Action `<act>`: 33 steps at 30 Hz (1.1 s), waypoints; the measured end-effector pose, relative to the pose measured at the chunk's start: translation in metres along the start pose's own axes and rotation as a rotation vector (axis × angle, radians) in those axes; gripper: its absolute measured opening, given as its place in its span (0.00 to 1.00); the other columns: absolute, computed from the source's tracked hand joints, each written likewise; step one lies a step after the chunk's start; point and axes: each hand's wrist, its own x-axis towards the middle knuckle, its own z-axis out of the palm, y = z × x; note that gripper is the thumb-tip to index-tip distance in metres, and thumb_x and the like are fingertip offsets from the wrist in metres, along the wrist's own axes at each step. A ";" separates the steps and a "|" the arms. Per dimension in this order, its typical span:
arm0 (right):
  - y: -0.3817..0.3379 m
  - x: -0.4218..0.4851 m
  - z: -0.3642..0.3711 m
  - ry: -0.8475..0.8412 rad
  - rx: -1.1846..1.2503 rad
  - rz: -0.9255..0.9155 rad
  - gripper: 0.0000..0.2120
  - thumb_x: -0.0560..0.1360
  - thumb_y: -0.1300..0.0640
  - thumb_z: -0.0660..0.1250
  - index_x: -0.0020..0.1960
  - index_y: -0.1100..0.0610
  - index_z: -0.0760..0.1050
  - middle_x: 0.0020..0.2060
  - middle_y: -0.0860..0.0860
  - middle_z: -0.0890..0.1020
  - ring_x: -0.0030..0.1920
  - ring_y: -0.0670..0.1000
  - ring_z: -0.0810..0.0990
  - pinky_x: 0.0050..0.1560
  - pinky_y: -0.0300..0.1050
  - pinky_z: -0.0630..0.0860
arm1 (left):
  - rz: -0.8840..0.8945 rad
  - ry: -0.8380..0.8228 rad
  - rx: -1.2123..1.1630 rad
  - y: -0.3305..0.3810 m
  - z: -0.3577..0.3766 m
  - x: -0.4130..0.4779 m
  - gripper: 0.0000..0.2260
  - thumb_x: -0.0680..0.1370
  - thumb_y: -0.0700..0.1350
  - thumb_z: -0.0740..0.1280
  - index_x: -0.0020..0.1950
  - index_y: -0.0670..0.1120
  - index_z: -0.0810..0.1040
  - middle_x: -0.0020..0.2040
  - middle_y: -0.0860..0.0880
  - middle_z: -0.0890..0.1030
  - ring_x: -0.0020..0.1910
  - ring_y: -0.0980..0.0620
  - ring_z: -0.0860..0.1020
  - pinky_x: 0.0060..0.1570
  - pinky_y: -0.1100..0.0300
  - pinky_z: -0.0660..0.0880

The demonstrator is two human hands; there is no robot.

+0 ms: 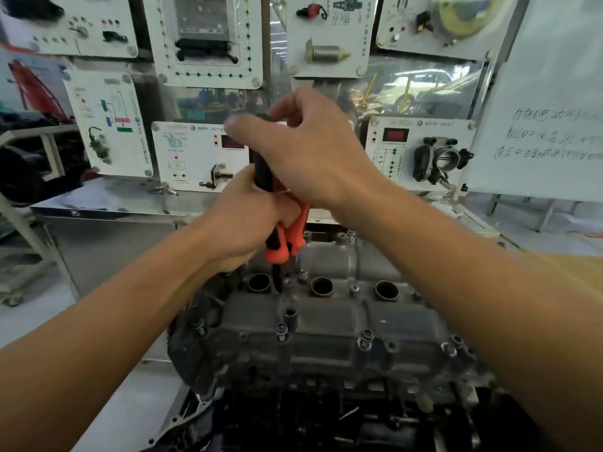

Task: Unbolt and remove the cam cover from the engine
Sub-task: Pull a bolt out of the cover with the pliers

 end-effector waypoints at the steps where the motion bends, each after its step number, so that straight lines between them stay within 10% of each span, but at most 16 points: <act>1: -0.001 0.004 -0.005 -0.015 0.053 0.018 0.21 0.68 0.37 0.73 0.47 0.52 0.72 0.45 0.47 0.78 0.43 0.45 0.78 0.42 0.45 0.76 | 0.006 0.004 -0.018 0.001 -0.001 0.002 0.14 0.61 0.35 0.62 0.26 0.54 0.77 0.21 0.54 0.72 0.19 0.56 0.71 0.35 0.35 0.78; 4: 0.003 0.013 -0.002 0.105 0.231 -0.010 0.24 0.68 0.37 0.75 0.37 0.54 0.67 0.29 0.47 0.73 0.32 0.47 0.74 0.44 0.54 0.79 | 0.062 0.038 -0.055 -0.002 0.002 0.008 0.15 0.57 0.31 0.61 0.26 0.52 0.74 0.23 0.51 0.71 0.21 0.50 0.72 0.23 0.48 0.77; 9: -0.003 0.033 0.001 0.288 0.524 0.004 0.29 0.77 0.45 0.67 0.26 0.51 0.53 0.23 0.47 0.58 0.29 0.50 0.58 0.34 0.51 0.64 | 0.181 0.117 -0.009 0.001 0.014 0.012 0.14 0.59 0.32 0.64 0.42 0.42 0.71 0.30 0.36 0.73 0.27 0.30 0.72 0.23 0.37 0.75; 14: 0.003 0.057 0.001 0.297 0.492 0.045 0.35 0.76 0.59 0.65 0.13 0.54 0.56 0.17 0.43 0.58 0.21 0.45 0.57 0.30 0.47 0.62 | 0.195 0.174 0.010 0.003 0.016 0.012 0.12 0.62 0.32 0.65 0.45 0.38 0.71 0.31 0.43 0.74 0.28 0.38 0.75 0.26 0.32 0.76; 22: 0.012 0.061 0.011 0.323 0.406 0.076 0.29 0.71 0.64 0.65 0.16 0.53 0.57 0.15 0.43 0.60 0.25 0.51 0.61 0.32 0.49 0.65 | 0.194 0.174 -0.016 -0.001 0.016 -0.005 0.22 0.64 0.33 0.64 0.57 0.45 0.78 0.51 0.30 0.78 0.45 0.27 0.78 0.29 0.30 0.76; 33: 0.016 0.039 0.017 0.244 0.376 -0.059 0.26 0.76 0.60 0.68 0.25 0.53 0.58 0.19 0.46 0.59 0.24 0.47 0.59 0.33 0.45 0.68 | 0.177 0.248 -0.009 -0.018 0.019 -0.014 0.18 0.65 0.34 0.64 0.53 0.46 0.77 0.47 0.39 0.83 0.43 0.40 0.84 0.34 0.34 0.80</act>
